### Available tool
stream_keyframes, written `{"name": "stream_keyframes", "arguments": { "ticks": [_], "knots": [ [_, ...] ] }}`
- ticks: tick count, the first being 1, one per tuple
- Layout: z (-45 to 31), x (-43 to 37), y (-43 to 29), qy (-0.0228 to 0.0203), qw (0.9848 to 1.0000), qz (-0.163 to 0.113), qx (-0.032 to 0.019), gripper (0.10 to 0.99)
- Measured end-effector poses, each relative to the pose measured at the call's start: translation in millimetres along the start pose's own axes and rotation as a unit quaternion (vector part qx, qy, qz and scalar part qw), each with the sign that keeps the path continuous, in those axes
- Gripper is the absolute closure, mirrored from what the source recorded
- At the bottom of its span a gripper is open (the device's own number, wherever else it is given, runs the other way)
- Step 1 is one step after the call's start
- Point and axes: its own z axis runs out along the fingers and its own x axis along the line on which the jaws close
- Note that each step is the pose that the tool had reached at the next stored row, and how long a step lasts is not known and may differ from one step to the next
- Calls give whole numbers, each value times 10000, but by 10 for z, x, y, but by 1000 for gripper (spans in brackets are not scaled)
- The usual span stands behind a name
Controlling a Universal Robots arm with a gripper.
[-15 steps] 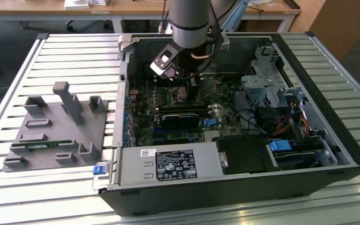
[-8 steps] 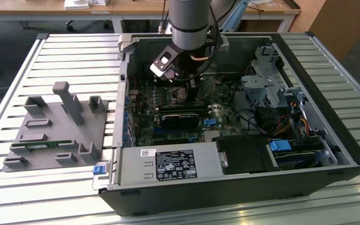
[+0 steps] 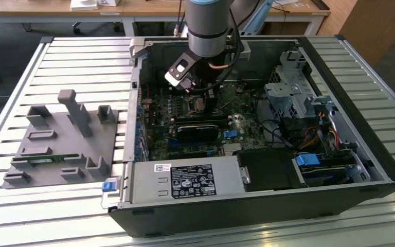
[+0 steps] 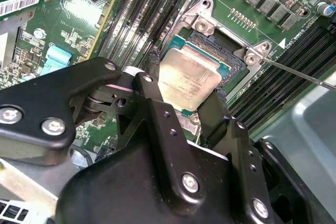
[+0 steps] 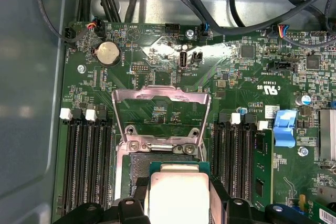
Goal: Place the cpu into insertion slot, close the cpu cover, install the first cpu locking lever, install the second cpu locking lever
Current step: 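Place the cpu into insertion slot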
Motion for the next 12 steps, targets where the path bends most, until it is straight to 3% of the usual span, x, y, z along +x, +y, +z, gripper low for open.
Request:
{"name": "stream_keyframes", "arguments": {
  "ticks": [8,12],
  "knots": [
    [-3,0,0,0,10000,0,0,545],
    [-40,1,3,0,10000,0,0,545]
  ]
}}
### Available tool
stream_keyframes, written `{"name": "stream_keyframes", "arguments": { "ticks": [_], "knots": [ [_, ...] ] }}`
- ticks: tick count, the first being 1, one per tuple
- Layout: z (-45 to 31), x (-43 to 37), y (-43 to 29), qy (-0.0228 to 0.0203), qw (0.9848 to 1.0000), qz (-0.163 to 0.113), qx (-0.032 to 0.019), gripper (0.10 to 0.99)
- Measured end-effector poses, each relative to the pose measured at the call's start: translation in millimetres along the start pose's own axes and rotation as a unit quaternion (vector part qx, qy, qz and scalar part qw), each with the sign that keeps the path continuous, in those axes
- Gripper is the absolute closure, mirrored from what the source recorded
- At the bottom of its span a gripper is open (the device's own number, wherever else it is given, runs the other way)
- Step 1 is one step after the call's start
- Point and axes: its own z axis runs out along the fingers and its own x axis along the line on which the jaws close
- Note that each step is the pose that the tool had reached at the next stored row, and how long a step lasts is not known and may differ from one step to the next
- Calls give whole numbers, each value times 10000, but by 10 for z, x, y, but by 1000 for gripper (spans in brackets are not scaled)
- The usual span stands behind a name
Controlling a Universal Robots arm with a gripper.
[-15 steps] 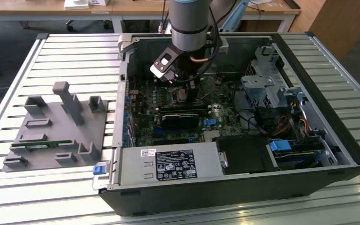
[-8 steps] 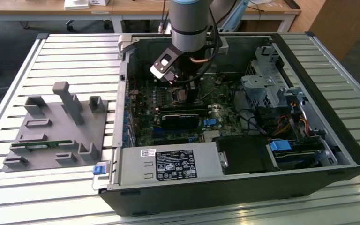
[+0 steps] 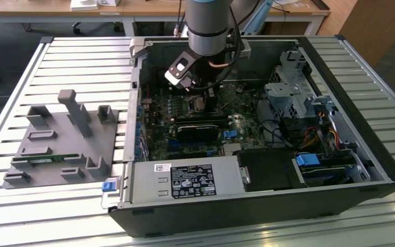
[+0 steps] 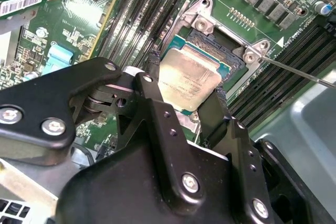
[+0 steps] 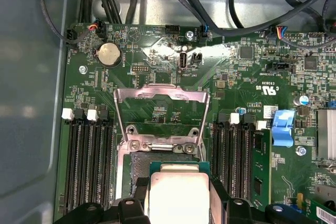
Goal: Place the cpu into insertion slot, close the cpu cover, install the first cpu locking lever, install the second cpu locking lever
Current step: 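Place the cpu into insertion slot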
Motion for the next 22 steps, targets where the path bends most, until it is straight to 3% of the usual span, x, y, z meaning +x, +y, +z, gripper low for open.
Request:
{"name": "stream_keyframes", "arguments": {
  "ticks": [6,22],
  "knots": [
    [-51,1,4,0,10000,0,0,545],
    [-50,2,4,-11,9999,132,-2,545]
  ]
}}
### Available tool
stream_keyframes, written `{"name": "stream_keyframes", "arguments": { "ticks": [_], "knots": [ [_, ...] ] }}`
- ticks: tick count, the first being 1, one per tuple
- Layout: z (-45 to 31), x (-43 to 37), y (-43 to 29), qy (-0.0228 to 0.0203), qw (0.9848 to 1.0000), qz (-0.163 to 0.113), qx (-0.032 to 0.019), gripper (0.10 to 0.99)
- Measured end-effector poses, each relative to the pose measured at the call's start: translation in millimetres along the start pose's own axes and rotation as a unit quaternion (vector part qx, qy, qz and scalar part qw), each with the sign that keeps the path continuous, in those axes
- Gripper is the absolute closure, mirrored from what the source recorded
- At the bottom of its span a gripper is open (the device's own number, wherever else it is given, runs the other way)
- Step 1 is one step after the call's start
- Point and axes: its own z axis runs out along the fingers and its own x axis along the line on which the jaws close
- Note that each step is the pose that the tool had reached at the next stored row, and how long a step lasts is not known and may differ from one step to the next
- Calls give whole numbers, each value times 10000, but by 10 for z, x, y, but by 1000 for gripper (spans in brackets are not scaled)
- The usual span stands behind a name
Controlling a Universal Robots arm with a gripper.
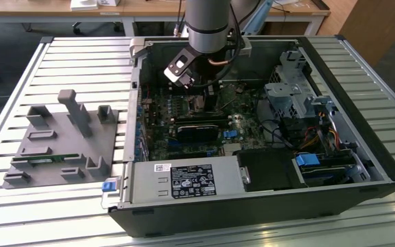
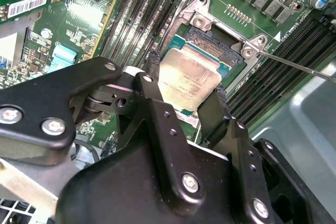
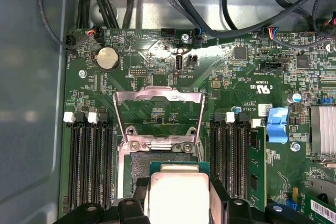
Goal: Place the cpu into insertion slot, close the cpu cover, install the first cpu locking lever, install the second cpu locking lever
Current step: 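Place the cpu into insertion slot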
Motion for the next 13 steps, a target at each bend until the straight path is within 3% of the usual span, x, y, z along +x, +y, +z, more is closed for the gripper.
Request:
{"name": "stream_keyframes", "arguments": {
  "ticks": [5,13],
  "knots": [
    [3,0,0,12,9999,-142,2,545],
    [13,10,-1,12,9999,-144,2,545]
  ]
}}
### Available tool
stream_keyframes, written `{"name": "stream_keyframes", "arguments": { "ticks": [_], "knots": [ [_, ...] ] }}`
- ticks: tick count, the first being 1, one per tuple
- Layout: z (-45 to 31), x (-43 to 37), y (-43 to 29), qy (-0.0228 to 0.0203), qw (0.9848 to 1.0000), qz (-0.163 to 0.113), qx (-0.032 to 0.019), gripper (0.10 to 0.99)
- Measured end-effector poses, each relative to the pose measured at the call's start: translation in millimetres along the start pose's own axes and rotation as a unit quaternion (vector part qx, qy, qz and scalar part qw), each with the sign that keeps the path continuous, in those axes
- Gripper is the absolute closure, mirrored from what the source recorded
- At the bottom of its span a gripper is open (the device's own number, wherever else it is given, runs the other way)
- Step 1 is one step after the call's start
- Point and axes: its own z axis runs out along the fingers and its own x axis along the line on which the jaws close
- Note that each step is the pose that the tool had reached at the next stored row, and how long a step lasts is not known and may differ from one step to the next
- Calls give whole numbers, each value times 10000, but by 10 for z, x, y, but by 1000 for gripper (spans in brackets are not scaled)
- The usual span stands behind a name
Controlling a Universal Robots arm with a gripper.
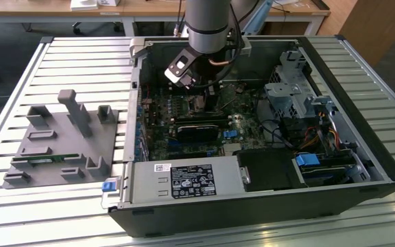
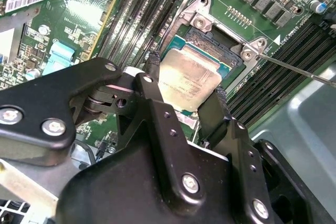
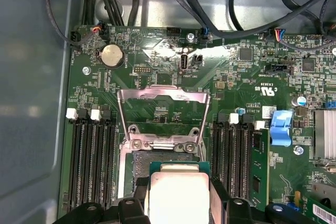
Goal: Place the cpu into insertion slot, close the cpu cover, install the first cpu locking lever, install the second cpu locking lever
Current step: 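Place the cpu into insertion slot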
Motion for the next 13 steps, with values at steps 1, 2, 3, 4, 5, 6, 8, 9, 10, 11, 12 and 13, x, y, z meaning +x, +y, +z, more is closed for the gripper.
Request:
{"name": "stream_keyframes", "arguments": {
  "ticks": [1,2,3,4,5,6,8,9,10,11,12,13],
  "knots": [
    [4,5,0,0,10000,0,0,545],
    [8,13,0,0,10000,0,0,545],
    [11,23,-1,0,10000,0,0,545],
    [15,33,-2,-1,10000,0,0,545],
    [20,43,-2,0,10000,0,0,545],
    [26,51,-2,0,10000,0,0,545],
    [50,61,-4,1,10000,0,0,545],
    [62,66,-5,0,10000,0,0,545],
    [73,73,-7,0,10000,0,0,545],
    [84,80,-8,0,10000,0,0,545],
    [96,87,-9,0,10000,0,0,545],
    [107,91,-12,-1,10000,3,0,545]
  ]
}}
